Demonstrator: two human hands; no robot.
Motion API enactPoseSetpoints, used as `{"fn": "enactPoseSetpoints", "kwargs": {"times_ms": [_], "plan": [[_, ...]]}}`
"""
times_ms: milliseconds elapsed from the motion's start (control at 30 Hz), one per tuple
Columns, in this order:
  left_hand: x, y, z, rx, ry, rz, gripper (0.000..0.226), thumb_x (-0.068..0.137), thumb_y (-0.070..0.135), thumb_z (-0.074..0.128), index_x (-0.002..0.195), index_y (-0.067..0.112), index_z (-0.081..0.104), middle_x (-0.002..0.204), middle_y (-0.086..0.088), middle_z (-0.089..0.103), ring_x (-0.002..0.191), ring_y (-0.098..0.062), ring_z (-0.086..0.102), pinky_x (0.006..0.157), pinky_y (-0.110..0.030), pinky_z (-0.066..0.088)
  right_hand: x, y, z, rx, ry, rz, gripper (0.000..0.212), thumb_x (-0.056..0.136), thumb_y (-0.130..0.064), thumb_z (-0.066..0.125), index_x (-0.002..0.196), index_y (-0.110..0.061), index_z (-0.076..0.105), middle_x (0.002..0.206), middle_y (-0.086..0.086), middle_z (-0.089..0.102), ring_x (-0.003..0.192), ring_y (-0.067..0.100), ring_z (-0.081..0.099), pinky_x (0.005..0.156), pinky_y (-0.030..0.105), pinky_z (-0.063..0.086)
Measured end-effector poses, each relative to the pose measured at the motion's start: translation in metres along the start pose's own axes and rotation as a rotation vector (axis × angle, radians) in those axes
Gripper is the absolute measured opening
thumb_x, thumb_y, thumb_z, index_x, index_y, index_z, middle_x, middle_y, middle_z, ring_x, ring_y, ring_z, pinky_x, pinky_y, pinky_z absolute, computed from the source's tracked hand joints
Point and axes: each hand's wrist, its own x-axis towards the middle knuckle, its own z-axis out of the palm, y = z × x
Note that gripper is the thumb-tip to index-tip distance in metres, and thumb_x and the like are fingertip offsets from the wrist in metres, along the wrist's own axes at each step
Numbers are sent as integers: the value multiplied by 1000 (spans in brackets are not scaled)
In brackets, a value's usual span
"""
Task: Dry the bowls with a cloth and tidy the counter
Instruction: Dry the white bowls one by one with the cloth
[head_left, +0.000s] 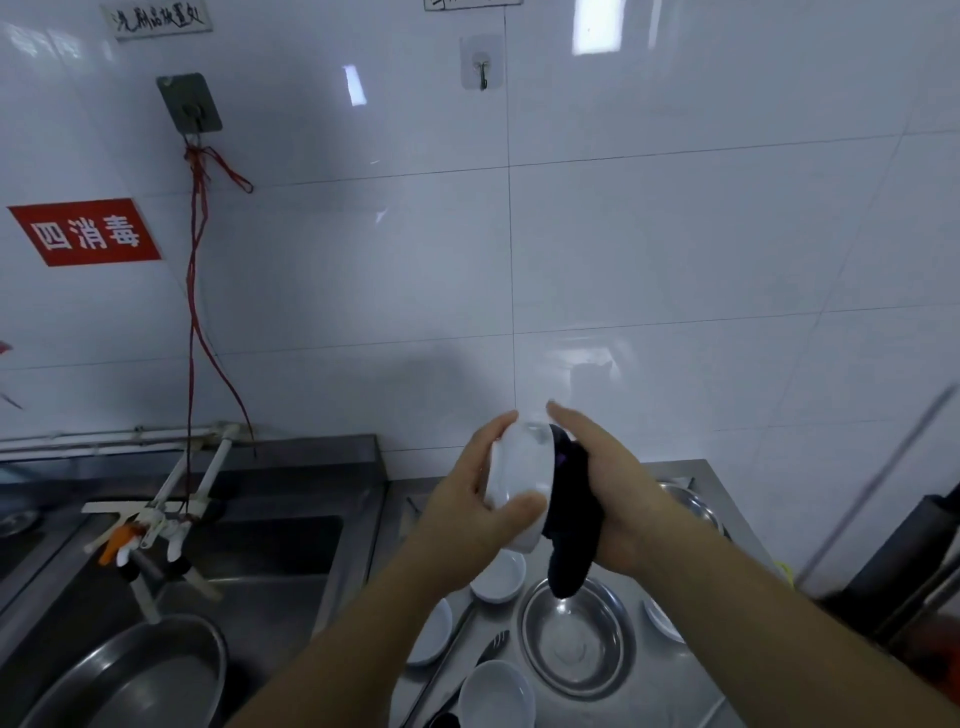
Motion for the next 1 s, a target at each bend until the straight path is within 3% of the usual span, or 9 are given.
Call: {"fn": "enactPoseSetpoints", "kwargs": {"times_ms": [67, 200, 300, 367, 433, 667, 733, 833, 1000], "plan": [[-2, -4, -2, 80, -54, 7, 83, 81, 50, 78, 150, 59, 33, 131, 35, 49, 119, 4, 58, 81, -18, 60, -1, 0, -7, -40, -36, 23, 52, 78, -45, 86, 111, -6, 81, 105, 22, 78, 88, 38, 78, 68, 42, 63], [-2, -5, -3, 63, -5, 2, 95, 80, 66, 79, 156, 60, 22, 141, 45, 42, 123, 15, 54, 82, -12, 57, -1, 6, -14, 37, -79, -31, 51, 83, -40, 85, 122, -9, 77, 121, 22, 75, 103, 39, 75, 80, 44, 62], [0, -9, 3, -289, 153, -301, 86, 88, 82, 52, 153, 27, 47, 137, 6, 68, 106, -4, 74, 78, -22, 61, 2, 9, -18, 169, -83, -118, 65, 68, -45, 94, 122, -13, 78, 112, 16, 77, 90, 32, 76, 73, 42, 62], [-2, -14, 6, -612, 149, -574, 76, 99, 72, 43, 131, 9, 71, 111, -13, 78, 93, -26, 77, 78, -32, 62, 3, 11, -23, 230, -57, -150, 67, 69, -47, 91, 126, -14, 77, 107, 14, 77, 83, 29, 77, 69, 40, 62], [-5, -14, 9, -811, 117, -658, 58, 98, 47, 58, 128, -1, 73, 108, -19, 71, 92, -29, 69, 81, -36, 61, 4, 14, -29, 258, -47, -158, 62, 76, -47, 86, 127, -14, 76, 110, 15, 78, 86, 31, 78, 71, 41, 63], [6, -3, 9, -1112, 305, -459, 33, 88, 24, 68, 106, 0, 83, 114, -17, 77, 96, -25, 78, 78, -32, 66, 7, 31, -38, 203, -44, -77, 60, 89, -57, 76, 134, -19, 73, 135, 12, 71, 118, 28, 72, 84, 38, 62], [13, 2, 3, -1133, 354, -398, 31, 96, 21, 62, 113, -1, 78, 115, -16, 79, 100, -25, 79, 77, -34, 67, 9, 37, -38, 119, 33, -51, 59, 90, -61, 74, 128, -15, 76, 124, 14, 76, 107, 28, 74, 83, 39, 61], [20, 12, -5, -1059, 368, -384, 36, 106, 24, 53, 131, 2, 66, 129, -15, 75, 119, -28, 72, 99, -42, 61, 10, 41, -38, 42, 173, -34, 48, 88, -45, 79, 109, -1, 77, 95, 17, 75, 78, 31, 69, 65, 39, 56], [14, 18, -10, -805, 316, -366, 44, 87, 26, 70, 127, 8, 71, 122, -18, 76, 104, -34, 77, 90, -53, 62, 5, 21, -32, 102, 275, -406, 21, 100, -34, 70, 115, -19, 74, 107, 21, 78, 88, 34, 77, 66, 41, 61]]}}
